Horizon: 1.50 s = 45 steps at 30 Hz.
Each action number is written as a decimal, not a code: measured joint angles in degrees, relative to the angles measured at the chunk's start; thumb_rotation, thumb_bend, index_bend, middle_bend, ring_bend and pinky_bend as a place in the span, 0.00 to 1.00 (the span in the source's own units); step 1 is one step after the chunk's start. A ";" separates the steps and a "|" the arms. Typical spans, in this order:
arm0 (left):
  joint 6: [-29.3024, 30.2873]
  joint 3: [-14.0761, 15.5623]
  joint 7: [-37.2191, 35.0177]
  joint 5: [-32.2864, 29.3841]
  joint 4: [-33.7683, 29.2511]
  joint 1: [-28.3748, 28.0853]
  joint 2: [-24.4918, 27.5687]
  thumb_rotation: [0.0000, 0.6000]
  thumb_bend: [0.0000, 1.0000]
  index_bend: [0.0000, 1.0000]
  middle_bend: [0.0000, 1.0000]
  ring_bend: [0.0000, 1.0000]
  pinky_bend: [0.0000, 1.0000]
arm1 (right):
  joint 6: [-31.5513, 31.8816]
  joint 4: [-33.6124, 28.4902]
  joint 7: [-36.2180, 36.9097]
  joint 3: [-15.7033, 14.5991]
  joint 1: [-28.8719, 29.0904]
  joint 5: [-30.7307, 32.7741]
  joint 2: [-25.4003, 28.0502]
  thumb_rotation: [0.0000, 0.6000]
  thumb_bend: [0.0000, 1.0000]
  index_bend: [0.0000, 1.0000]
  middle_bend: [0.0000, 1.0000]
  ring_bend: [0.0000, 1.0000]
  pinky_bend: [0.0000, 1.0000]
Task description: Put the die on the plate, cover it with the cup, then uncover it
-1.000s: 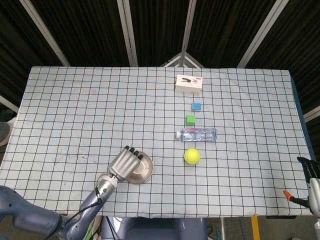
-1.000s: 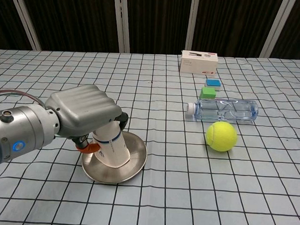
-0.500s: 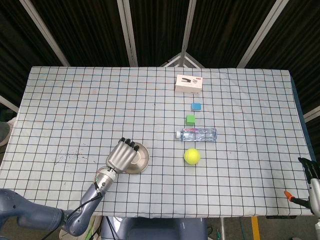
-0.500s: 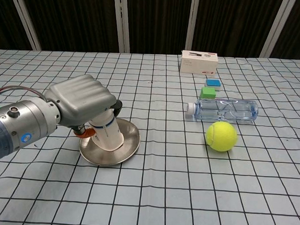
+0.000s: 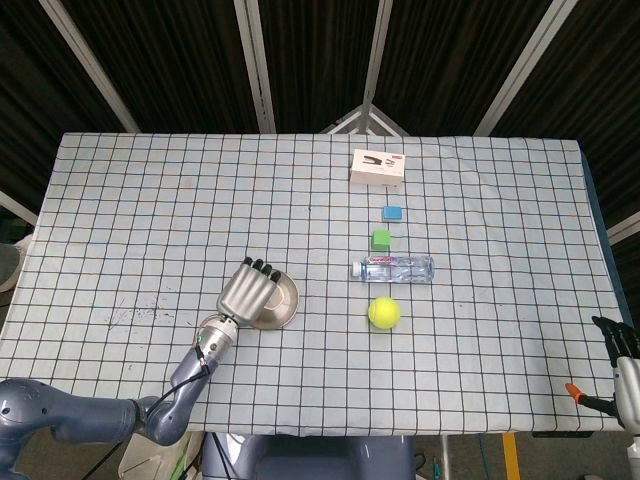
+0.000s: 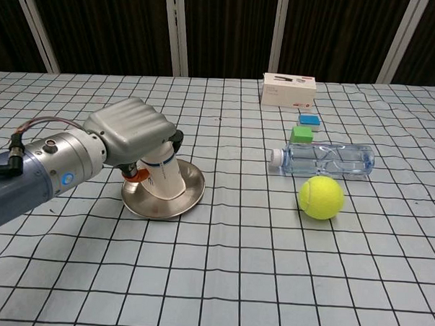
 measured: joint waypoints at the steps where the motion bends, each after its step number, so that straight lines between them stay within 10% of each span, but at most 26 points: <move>1: -0.40 0.10 -1.26 1.11 0.57 0.01 -0.30 1.00 0.47 0.46 0.42 0.33 0.40 | -0.08 0.01 0.01 0.01 0.01 0.09 0.01 1.00 0.13 0.12 0.14 0.10 0.03; 11: -0.28 1.82 -7.17 9.86 -0.12 1.22 -0.45 1.00 0.47 0.46 0.43 0.33 0.40 | -0.21 -0.17 0.03 0.01 0.11 0.05 0.10 1.00 0.13 0.12 0.14 0.10 0.03; 25: 0.19 3.47 1.18 5.36 -11.80 3.48 5.95 1.00 0.47 0.46 0.43 0.33 0.40 | -0.15 -0.64 -0.05 -0.19 0.04 -0.23 0.28 1.00 0.13 0.12 0.14 0.10 0.03; 45: 3.19 -1.48 2.47 7.12 -2.44 2.73 1.81 1.00 0.47 0.47 0.43 0.33 0.40 | -0.62 -0.42 0.41 -0.07 0.12 0.40 0.49 1.00 0.13 0.12 0.14 0.10 0.03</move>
